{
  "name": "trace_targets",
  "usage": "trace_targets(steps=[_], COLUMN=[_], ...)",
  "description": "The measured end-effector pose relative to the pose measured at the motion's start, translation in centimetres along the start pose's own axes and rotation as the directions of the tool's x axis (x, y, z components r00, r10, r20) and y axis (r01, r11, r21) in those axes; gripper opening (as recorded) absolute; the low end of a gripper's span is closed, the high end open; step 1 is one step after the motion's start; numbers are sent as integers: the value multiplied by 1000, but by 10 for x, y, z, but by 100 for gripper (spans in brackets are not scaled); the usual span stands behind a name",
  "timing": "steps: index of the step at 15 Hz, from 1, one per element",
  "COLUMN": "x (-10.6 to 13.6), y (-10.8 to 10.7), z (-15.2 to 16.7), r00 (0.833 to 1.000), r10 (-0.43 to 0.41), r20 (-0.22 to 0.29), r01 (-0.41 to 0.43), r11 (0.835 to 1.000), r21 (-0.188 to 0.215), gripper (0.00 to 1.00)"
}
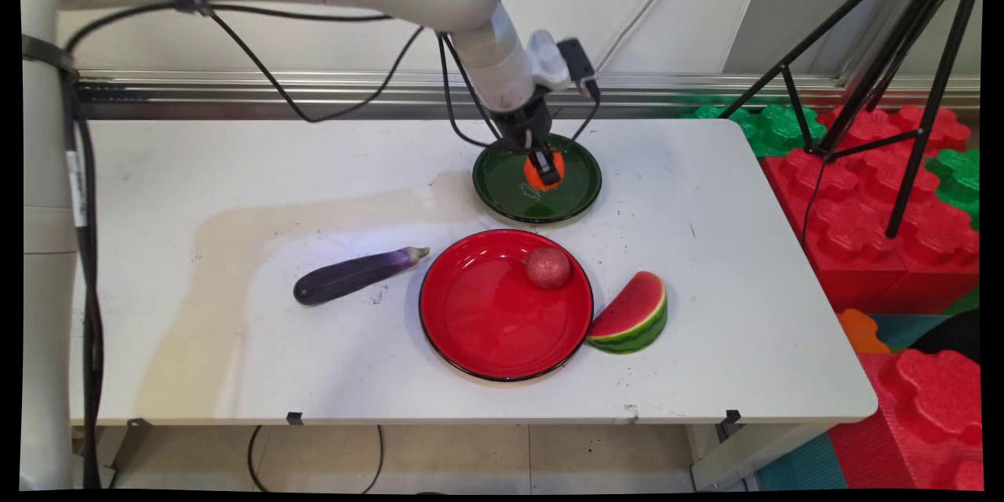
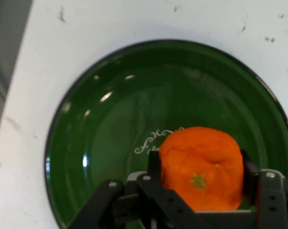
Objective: Place the picked object on the red plate
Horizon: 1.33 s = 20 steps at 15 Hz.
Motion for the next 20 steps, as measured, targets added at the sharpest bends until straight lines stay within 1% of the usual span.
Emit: trace_targets(steps=[2, 5, 8, 10, 13, 15, 18, 20], x=[4, 4, -6, -14, -32, -40, -56, -65], y=[2, 9, 19, 26, 44, 55, 79, 98], z=[-24, -64, -102, -119, -149, -160, -177, -184], r00=[1000, 998, 996, 995, 993, 992, 990, 989], r10=[3, -5, -48, -62, -85, -96, -127, -145], r20=[-22, -55, -77, -83, -86, -83, -63, -44], r01=[-2, 8, 54, 69, 92, 103, 132, 147], r11=[1000, 998, 995, 994, 992, 991, 988, 987], r21=[21, 56, 79, 83, 87, 85, 76, 60], gripper=[0, 0, 0, 0, 0, 0, 0, 0])
